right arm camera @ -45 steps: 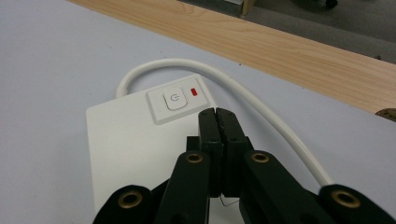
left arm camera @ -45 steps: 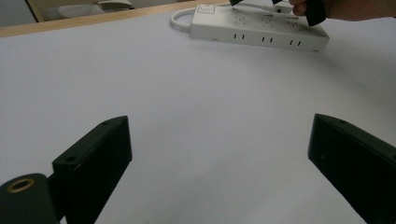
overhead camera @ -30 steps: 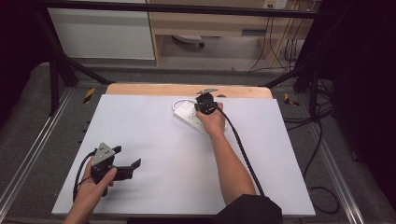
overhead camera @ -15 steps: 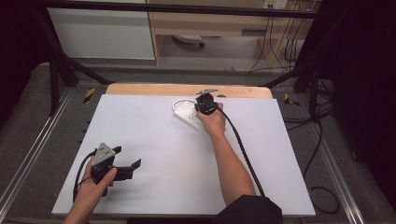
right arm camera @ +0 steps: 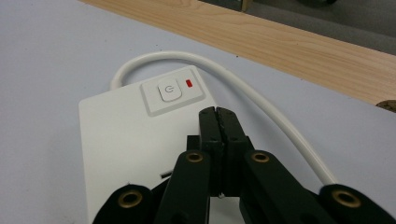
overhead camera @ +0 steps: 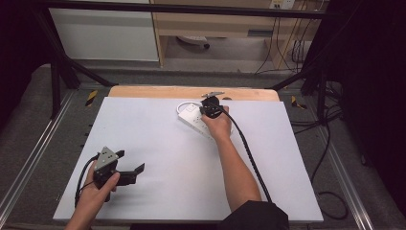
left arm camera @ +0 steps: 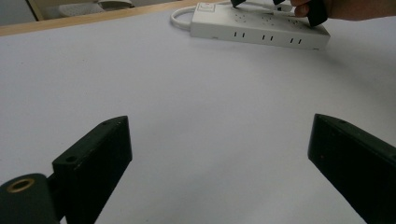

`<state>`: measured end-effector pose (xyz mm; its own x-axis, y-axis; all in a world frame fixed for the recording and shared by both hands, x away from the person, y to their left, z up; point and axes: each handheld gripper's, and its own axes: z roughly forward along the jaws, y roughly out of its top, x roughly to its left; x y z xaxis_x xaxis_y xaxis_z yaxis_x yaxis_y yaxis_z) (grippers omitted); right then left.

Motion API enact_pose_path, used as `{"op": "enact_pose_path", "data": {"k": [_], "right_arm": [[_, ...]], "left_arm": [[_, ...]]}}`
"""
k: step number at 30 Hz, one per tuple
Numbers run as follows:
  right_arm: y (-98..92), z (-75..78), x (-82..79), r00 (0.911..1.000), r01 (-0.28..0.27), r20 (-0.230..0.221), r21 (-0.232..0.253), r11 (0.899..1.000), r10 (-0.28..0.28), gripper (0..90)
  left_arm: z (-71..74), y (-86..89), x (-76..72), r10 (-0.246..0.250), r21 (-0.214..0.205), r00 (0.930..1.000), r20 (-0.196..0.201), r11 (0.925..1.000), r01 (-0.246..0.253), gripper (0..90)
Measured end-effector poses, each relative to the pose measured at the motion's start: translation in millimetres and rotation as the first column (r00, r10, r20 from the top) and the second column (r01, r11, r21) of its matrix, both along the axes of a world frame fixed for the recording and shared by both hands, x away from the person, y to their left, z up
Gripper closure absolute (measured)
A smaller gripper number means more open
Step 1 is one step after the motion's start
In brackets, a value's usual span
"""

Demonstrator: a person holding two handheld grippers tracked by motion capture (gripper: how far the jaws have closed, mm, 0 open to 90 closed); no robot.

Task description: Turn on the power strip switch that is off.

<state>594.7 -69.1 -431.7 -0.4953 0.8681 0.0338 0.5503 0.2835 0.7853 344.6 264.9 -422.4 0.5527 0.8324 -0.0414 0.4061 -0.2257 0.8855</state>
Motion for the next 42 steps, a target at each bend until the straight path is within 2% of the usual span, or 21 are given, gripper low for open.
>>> {"op": "enact_pose_path", "data": {"k": [8, 14, 22, 42], "right_arm": [[0.3, -1.8, -0.1, 1.0000, -0.002, -0.006, -0.001, 1.000, 0.002, 90.0], [1.5, -2.7, -0.7, 1.0000, 0.001, -0.003, 0.012, 1.000, -0.001, 90.0], [2.7, -2.5, -1.0, 1.0000, 0.000, 0.004, 0.000, 1.000, 0.000, 90.0], [0.8, -1.0, -0.4, 0.9999, 0.001, 0.014, 0.008, 1.000, -0.001, 90.0]], "left_arm": [[-0.1, -0.2, -0.1, -0.004, 0.001, 1.0000, -0.001, 1.0000, 0.004, 6.5], [-0.1, -0.1, 0.1, -0.002, 0.001, 1.0000, -0.002, 1.0000, 0.002, 6.5], [-0.2, 0.4, 0.0, -0.001, 0.000, 1.0000, -0.003, 1.0000, 0.001, 6.5], [-0.1, 0.9, 0.0, 0.000, -0.001, 1.0000, -0.002, 1.0000, 0.000, 6.5]]}}
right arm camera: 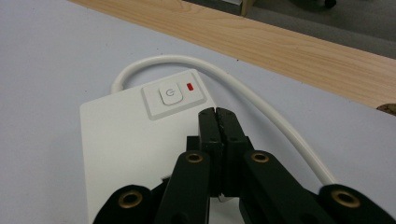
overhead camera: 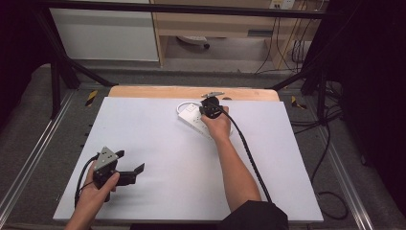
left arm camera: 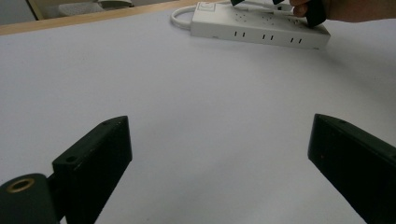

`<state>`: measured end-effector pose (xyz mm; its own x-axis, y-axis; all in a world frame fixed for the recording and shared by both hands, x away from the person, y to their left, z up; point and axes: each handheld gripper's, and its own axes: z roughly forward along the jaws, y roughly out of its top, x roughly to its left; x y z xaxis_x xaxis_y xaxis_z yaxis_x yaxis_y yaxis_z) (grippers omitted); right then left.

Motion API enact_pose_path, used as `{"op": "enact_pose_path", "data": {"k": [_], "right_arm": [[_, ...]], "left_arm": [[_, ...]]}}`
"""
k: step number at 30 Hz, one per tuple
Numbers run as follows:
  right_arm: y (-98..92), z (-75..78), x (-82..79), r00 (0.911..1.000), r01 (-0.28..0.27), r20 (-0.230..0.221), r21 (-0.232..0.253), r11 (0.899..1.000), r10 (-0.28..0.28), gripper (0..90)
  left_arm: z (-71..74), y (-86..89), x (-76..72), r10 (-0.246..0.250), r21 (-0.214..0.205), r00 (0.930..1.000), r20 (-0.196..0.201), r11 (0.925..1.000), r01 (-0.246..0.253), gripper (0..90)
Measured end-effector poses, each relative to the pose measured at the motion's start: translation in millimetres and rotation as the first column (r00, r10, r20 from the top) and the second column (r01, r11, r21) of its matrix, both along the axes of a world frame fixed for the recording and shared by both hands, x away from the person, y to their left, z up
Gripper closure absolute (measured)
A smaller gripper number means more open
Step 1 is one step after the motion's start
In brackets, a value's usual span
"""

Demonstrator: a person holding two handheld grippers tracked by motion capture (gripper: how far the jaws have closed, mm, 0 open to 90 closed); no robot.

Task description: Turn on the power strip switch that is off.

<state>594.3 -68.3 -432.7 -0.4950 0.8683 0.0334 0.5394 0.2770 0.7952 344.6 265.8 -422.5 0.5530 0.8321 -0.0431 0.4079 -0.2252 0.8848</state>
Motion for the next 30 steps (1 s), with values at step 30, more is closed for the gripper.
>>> {"op": "enact_pose_path", "data": {"k": [30], "right_arm": [[-9.2, 15.0, -3.2, 0.9996, 0.009, 0.025, 0.058, 0.998, -0.010, 85.1]], "left_arm": [[-0.2, 0.4, 0.1, 0.000, 0.003, 1.0000, 0.000, 1.0000, 0.000, 6.5]]}}
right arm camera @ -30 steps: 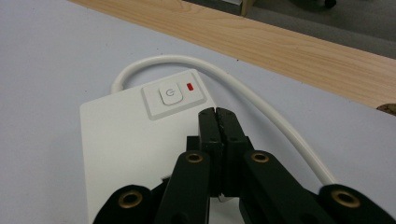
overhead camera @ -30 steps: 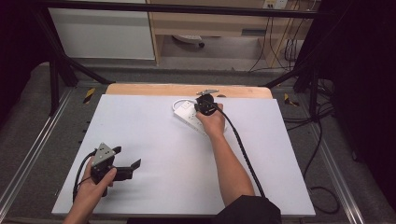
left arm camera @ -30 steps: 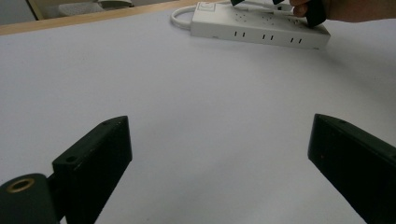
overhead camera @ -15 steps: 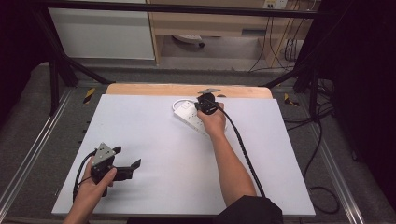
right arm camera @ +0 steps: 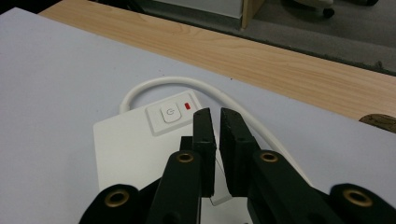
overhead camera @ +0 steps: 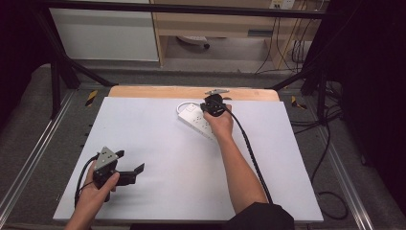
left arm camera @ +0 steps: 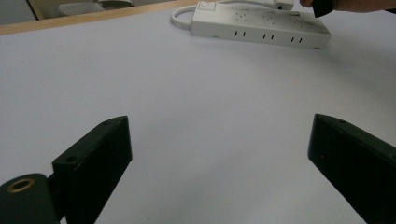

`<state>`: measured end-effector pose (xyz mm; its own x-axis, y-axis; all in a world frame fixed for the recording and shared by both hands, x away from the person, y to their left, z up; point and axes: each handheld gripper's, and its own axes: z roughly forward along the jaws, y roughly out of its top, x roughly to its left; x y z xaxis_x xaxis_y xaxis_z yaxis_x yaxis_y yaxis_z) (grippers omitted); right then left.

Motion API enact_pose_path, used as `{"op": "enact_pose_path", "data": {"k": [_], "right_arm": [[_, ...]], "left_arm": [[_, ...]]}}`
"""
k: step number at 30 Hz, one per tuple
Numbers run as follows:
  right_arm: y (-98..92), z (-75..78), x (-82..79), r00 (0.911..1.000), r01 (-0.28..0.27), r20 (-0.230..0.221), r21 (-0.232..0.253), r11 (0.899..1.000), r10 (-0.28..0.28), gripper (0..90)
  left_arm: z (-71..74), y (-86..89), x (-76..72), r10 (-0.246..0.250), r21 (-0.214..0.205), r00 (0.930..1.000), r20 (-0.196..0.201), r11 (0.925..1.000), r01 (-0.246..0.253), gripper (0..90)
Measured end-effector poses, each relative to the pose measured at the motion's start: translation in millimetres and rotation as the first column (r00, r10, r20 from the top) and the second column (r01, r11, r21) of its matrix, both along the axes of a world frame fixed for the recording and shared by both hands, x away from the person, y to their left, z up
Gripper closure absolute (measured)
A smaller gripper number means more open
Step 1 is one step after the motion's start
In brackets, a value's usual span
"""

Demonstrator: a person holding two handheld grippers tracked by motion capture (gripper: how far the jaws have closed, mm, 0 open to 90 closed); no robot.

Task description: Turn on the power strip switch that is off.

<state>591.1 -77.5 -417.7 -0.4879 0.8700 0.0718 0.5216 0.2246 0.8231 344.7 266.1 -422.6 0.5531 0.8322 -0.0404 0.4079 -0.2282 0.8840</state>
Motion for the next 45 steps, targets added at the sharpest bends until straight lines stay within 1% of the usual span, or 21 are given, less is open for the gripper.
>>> {"op": "enact_pose_path", "data": {"k": [10, 15, 18, 21, 23, 29, 31, 35, 38, 43, 45], "right_arm": [[-8.7, 10.4, -3.2, 0.9998, -0.001, 0.021, 0.015, 1.000, 0.000, 81.3], [-11.8, 14.0, -6.2, 0.9997, -0.009, 0.021, 0.016, 1.000, 0.008, 79.1], [-15.2, 16.2, -8.0, 0.9997, -0.008, 0.024, 0.027, 1.000, 0.007, 75.3], [-18.3, 19.2, -10.2, 0.9994, -0.011, 0.034, 0.026, 1.000, 0.011, 72.7], [-20.2, 21.8, -12.0, 0.9993, -0.008, 0.037, 0.043, 0.999, 0.007, 70.6], [-24.5, 25.5, -15.2, 0.9990, -0.011, 0.043, 0.057, 0.998, 0.009, 64.6], [-25.1, 26.8, -16.6, 0.9990, -0.012, 0.043, 0.057, 0.998, 0.010, 61.6], [-27.5, 31.6, -20.6, 0.9980, -0.022, 0.060, 0.068, 0.997, 0.018, 53.9], [-29.7, 34.8, -22.7, 0.9981, -0.024, 0.057, 0.069, 0.997, 0.020, 47.3], [-37.6, 40.4, -26.8, 0.9976, -0.014, 0.068, 0.074, 0.997, 0.009, 40.9], [-41.1, 42.0, -28.0, 0.9975, -0.008, 0.070, 0.076, 0.997, 0.003, 36.5]], "left_arm": [[-0.1, 0.7, -0.4, 0.004, 0.000, 1.0000, 0.000, 1.0000, -0.004, 6.5], [-0.3, 0.7, -0.5, 0.005, -0.002, 1.0000, 0.002, 1.0000, -0.005, 6.5], [-0.5, 0.7, -0.4, 0.006, -0.001, 1.0000, 0.001, 1.0000, -0.006, 6.5], [-0.7, 0.9, -0.4, 0.005, 0.005, 1.0000, 0.000, 1.0000, -0.005, 6.5], [-0.8, 0.6, -0.4, 0.005, 0.004, 1.0000, -0.001, 1.0000, -0.005, 6.5], [-0.8, 1.1, -0.7, 0.008, 0.005, 1.0000, 0.000, 1.0000, -0.008, 6.5], [-0.9, 1.6, -0.7, 0.010, 0.007, 1.0000, 0.000, 0.9999, -0.010, 6.5], [-1.2, 2.2, -0.9, 0.013, 0.007, 0.9999, -0.001, 0.9999, -0.013, 6.5], [-1.1, 2.5, -1.5, 0.015, 0.005, 0.9999, -0.001, 0.9999, -0.015, 6.5], [-1.4, 3.0, -1.6, 0.017, 0.006, 0.9998, -0.002, 0.9998, -0.017, 6.5], [-1.5, 3.1, -1.6, 0.018, 0.006, 0.9998, -0.002, 0.9998, -0.018, 6.5]]}}
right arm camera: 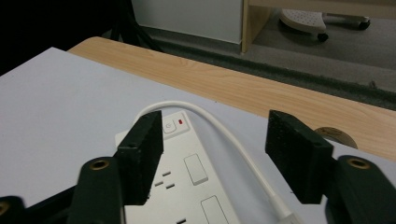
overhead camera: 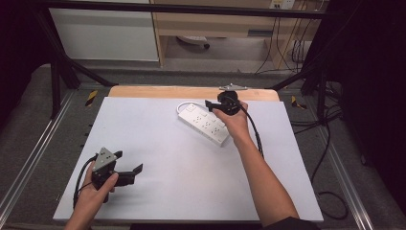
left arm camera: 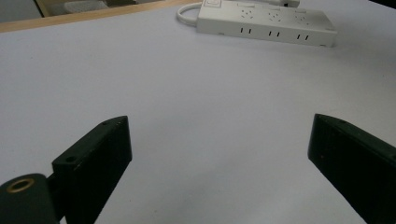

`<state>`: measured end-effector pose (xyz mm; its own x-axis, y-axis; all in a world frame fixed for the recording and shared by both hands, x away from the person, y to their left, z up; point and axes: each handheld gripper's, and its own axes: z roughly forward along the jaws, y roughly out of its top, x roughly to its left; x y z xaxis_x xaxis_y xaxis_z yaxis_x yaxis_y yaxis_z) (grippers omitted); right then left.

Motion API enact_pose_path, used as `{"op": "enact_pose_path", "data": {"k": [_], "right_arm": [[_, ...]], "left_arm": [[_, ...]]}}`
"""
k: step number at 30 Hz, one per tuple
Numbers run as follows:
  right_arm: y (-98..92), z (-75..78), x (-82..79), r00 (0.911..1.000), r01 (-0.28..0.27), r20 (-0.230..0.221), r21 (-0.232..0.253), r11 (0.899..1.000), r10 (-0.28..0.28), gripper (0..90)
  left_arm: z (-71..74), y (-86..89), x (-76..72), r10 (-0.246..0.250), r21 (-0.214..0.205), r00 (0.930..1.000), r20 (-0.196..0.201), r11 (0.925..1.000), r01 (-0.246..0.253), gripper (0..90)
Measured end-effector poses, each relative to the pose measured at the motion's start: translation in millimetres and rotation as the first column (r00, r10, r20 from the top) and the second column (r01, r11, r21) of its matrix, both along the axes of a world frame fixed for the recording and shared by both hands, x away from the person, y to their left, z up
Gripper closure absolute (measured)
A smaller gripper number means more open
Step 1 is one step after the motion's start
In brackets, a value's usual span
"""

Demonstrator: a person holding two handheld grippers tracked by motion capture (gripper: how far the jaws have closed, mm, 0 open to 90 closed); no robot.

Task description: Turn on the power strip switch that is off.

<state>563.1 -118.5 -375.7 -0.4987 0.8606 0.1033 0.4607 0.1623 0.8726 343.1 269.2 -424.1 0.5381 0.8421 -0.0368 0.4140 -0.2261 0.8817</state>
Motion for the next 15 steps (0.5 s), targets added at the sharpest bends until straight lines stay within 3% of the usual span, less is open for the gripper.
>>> {"op": "enact_pose_path", "data": {"k": [15], "right_arm": [[-21.3, 13.2, -15.0, 0.9992, 0.021, 0.034, 0.048, 0.999, -0.023, 13.6]], "left_arm": [[-0.5, 1.3, -0.4, 0.006, 0.000, 1.0000, -0.002, 1.0000, -0.006, 6.4]]}}
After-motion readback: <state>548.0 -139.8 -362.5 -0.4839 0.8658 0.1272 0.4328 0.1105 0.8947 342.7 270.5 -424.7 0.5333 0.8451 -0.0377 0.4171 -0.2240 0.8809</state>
